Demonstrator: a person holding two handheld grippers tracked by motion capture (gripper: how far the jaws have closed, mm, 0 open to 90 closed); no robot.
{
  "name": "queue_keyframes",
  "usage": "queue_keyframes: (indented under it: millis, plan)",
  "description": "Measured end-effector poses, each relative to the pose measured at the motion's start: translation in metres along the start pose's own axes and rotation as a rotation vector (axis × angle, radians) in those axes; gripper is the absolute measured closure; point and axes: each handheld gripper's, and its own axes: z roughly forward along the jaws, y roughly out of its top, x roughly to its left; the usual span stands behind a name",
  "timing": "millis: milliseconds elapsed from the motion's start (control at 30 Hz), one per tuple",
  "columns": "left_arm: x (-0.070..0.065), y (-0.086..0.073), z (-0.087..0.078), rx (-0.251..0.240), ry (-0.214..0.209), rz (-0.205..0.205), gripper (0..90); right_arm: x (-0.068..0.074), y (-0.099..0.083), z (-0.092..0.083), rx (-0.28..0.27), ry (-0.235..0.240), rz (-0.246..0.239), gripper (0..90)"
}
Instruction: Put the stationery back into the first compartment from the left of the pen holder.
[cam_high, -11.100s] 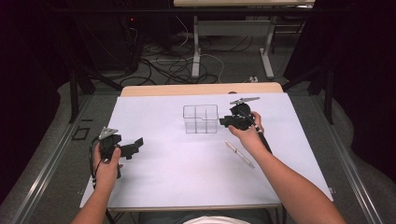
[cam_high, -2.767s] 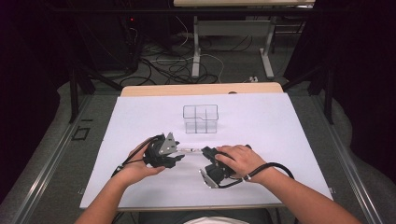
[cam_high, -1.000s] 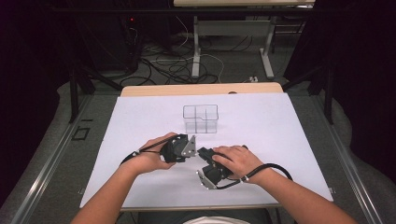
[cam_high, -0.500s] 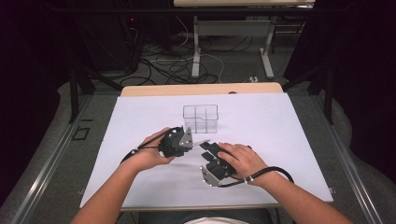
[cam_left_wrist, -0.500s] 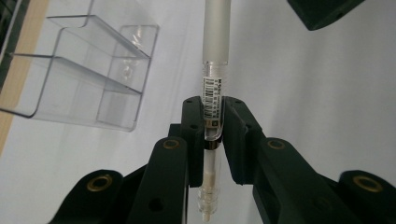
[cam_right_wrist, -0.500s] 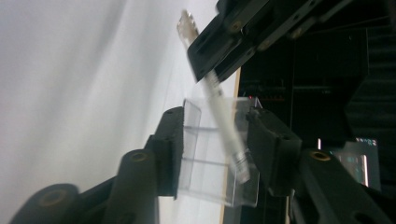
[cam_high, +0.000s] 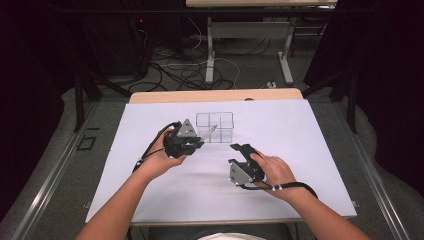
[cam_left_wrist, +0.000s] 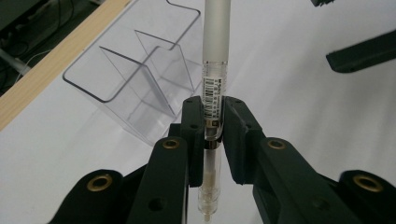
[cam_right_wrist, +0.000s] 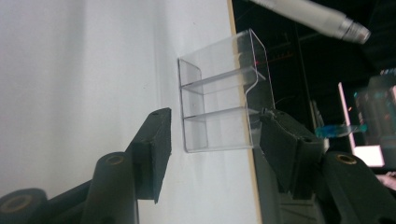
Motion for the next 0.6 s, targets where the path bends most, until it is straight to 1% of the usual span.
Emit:
queue_keyframes:
  millis: [33,67,100,167,200,233,267,300,333,367,400,433,467,500,567,600]
  plan:
    - [0.001,0.001,0.000,-0.014,0.008,-0.012,79.1,0.000,0.000,0.000,0.000,0.000,0.000,42.8]
    - [0.002,0.001,-0.001,-0.029,0.013,-0.028,79.1,-0.002,-0.001,0.000,0.003,0.008,0.014,40.8]
    - [0.002,0.002,-0.001,-0.041,0.014,-0.041,79.1,-0.003,-0.002,0.001,-0.010,0.010,0.031,38.7]
    - [0.004,0.004,-0.003,-0.075,0.018,-0.070,79.1,-0.004,-0.003,0.002,-0.005,0.010,0.076,33.2]
    - [0.005,0.005,-0.004,-0.103,0.030,-0.079,79.1,-0.004,-0.004,0.001,0.014,0.023,0.118,31.2]
    - [0.005,0.006,-0.005,-0.118,0.021,-0.109,79.0,-0.005,-0.005,0.002,-0.006,0.022,0.117,28.9]
    - [0.007,0.007,-0.006,-0.138,0.022,-0.118,79.1,-0.005,-0.006,0.002,0.009,0.024,0.140,26.5]
    - [0.008,0.008,-0.006,-0.170,0.034,-0.138,79.1,-0.006,-0.008,0.003,0.003,0.022,0.157,24.2]
    - [0.010,0.009,-0.008,-0.181,0.024,-0.151,79.1,-0.007,-0.010,0.003,0.014,0.024,0.163,21.7]
    - [0.011,0.010,-0.008,-0.206,0.032,-0.167,79.0,-0.008,-0.014,0.004,0.033,0.027,0.241,16.3]
    - [0.012,0.011,-0.009,-0.211,0.026,-0.177,79.0,-0.008,-0.014,0.004,0.033,0.027,0.241,16.3]
    - [0.013,0.012,-0.009,-0.232,0.035,-0.189,79.0,-0.009,-0.016,0.005,0.039,0.029,0.280,15.4]
    - [0.015,0.014,-0.010,-0.237,0.030,-0.200,79.1,-0.010,-0.019,0.006,0.040,0.040,0.311,15.4]
    - [0.016,0.015,-0.010,-0.257,0.036,-0.213,79.0,-0.012,-0.022,0.007,0.050,0.044,0.344,15.1]
    - [0.019,0.017,-0.010,-0.287,0.046,-0.239,79.0,-0.015,-0.027,0.008,0.058,0.045,0.405,13.9]
    - [0.020,0.017,-0.010,-0.301,0.049,-0.250,78.9,-0.017,-0.031,0.008,0.058,0.054,0.476,10.1]
